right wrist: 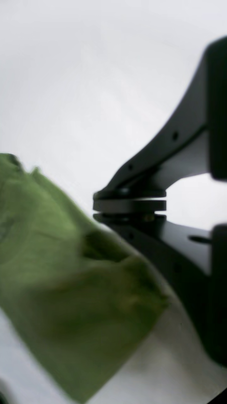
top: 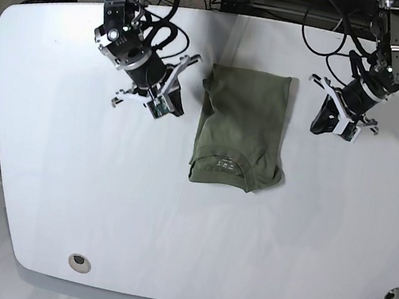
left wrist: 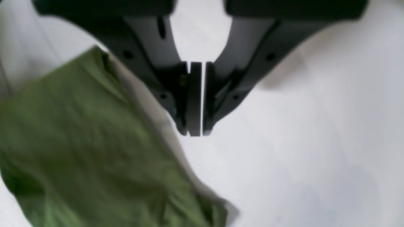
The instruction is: Fold the T-shirt properly
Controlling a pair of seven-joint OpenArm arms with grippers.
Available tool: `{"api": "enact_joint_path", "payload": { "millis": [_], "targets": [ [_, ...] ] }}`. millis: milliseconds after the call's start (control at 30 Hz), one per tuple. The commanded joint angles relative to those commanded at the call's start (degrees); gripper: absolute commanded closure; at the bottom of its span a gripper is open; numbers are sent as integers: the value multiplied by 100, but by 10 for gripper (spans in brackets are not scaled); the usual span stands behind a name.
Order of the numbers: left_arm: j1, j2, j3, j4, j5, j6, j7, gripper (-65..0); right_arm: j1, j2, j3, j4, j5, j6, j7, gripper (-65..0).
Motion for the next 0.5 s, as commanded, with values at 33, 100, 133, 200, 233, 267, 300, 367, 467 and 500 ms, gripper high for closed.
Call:
{"api": "enact_joint_path", "payload": {
  "millis": [33,100,133,200,233,267,300,367,467,500],
  "targets": [
    [123,0,-97,114,0,0,0,0,-114,0,0,0,-62,0,149,0],
    [308,141,-308,308,-9,0,0,0,-360,-26,211,9,-62,0,396,0],
    [387,264,-457,396,-9,0,-9,0,-484,-53,352,9,-53,0,545,0],
    [580,484,-721,501,-9,0,-9,0,-747,-105,607,9,-53,-9,932,0],
    [633,545,-809,519,0,0,-9,0,-879,-149,747,9,-53,-9,1081,0],
    [659,580,-897,519,0,0,-9,0,-1002,-185,897,9,-53,-9,1187,0],
    [774,589,-1002,519,0,0,-9,0,-1125,-193,1029,9,-53,-9,1266,0],
    [923,677,-1116,527,0,0,-9,0,-1371,-193,1275,9,-53,0,1486,0],
    [1134,730,-1284,527,9,0,-9,0,-1793,-211,1644,9,-44,18,1908,0],
    [1204,756,-1292,527,18,0,-9,0,-1952,-211,1714,9,-44,18,2004,0]
  ]
}}
